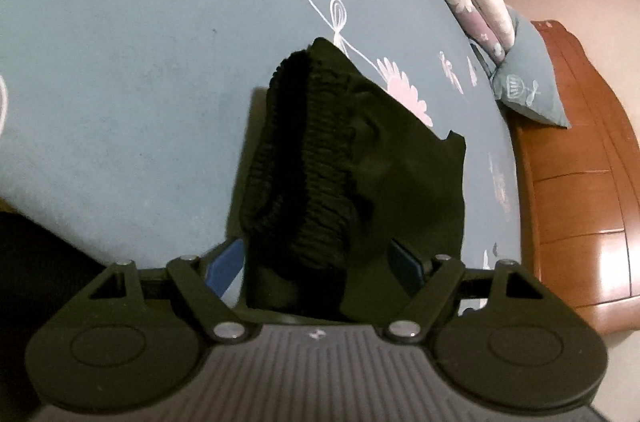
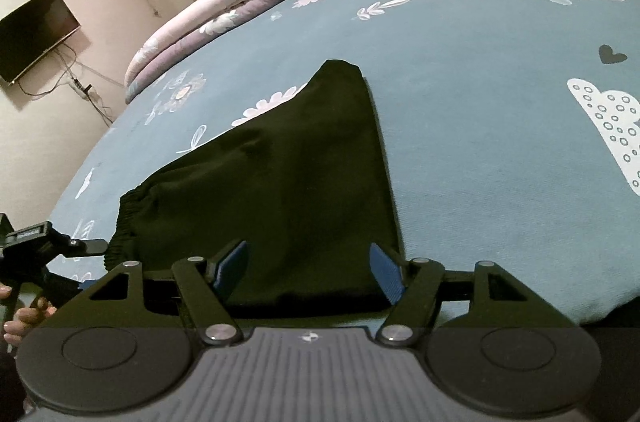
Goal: Fold clothes
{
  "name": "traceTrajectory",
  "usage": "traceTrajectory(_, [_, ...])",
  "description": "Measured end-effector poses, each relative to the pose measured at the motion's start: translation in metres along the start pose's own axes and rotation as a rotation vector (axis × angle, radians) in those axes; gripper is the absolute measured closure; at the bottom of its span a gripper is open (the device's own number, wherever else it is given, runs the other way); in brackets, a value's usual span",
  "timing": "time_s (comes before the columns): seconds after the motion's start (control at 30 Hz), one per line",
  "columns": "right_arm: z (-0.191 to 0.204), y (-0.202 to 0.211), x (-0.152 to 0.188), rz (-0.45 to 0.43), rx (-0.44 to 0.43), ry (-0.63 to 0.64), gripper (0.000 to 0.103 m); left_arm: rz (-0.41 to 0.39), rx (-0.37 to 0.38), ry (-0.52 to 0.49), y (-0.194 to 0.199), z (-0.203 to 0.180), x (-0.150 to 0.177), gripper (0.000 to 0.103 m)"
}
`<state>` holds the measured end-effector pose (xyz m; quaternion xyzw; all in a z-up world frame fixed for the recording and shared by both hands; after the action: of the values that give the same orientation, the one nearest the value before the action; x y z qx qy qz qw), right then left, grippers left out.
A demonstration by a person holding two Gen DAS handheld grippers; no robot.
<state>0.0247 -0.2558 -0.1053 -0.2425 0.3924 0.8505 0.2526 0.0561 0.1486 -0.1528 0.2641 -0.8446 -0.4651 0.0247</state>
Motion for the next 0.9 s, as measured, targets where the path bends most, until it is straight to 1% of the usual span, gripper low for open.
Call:
traceTrajectory(0.07, [0.000, 0.000, 0.000, 0.003, 0.005, 0.006, 0.031, 0.016, 0.012, 0.004, -0.006, 0.004, 0.000, 0.024])
traceTrajectory(0.27, [-0.001, -0.005, -0.002, 0.010, 0.017, 0.003, 0.031, 0.023, 0.077, -0.002, -0.012, 0.002, -0.006, 0.023])
traceTrajectory(0.33, [0.000, -0.006, -0.003, 0.014, 0.016, 0.009, 0.031, 0.028, 0.115, 0.008, -0.017, 0.005, -0.012, 0.020])
traceTrajectory(0.37, [0.001, -0.006, -0.003, 0.017, 0.017, 0.013, 0.031, 0.032, 0.137, 0.017, -0.019, 0.006, -0.015, 0.017])
traceTrajectory(0.47, [0.000, -0.007, -0.004, 0.022, 0.019, 0.020, 0.031, 0.039, 0.186, 0.037, -0.025, 0.008, -0.024, 0.016])
traceTrajectory(0.63, [-0.006, -0.005, -0.011, 0.005, 0.031, 0.026, 0.031, 0.027, 0.211, 0.027, -0.039, -0.004, -0.041, 0.016])
traceTrajectory(0.77, [-0.019, -0.002, -0.028, -0.041, 0.024, 0.038, 0.031, 0.039, 0.227, 0.007, -0.050, -0.014, -0.054, 0.014])
traceTrajectory(0.83, [-0.030, -0.006, -0.041, -0.050, 0.000, 0.023, 0.030, 0.048, 0.226, -0.007, -0.053, -0.019, -0.057, 0.014])
traceTrajectory(0.9, [-0.044, -0.014, -0.054, -0.035, -0.052, -0.015, 0.030, 0.048, 0.215, -0.031, -0.053, -0.023, -0.057, 0.015])
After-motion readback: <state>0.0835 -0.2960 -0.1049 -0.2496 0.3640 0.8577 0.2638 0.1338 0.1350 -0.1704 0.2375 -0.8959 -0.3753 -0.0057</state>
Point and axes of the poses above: each gripper's, at about its wrist camera, not at the fingertips, and y roughly against the way its jaws point, z to its left, x to its underside, the point moved 1 cm from there along -y, roughly the way its jaws point, and after that the axes turned 10 degrees about -x, right-handed, at the moved point
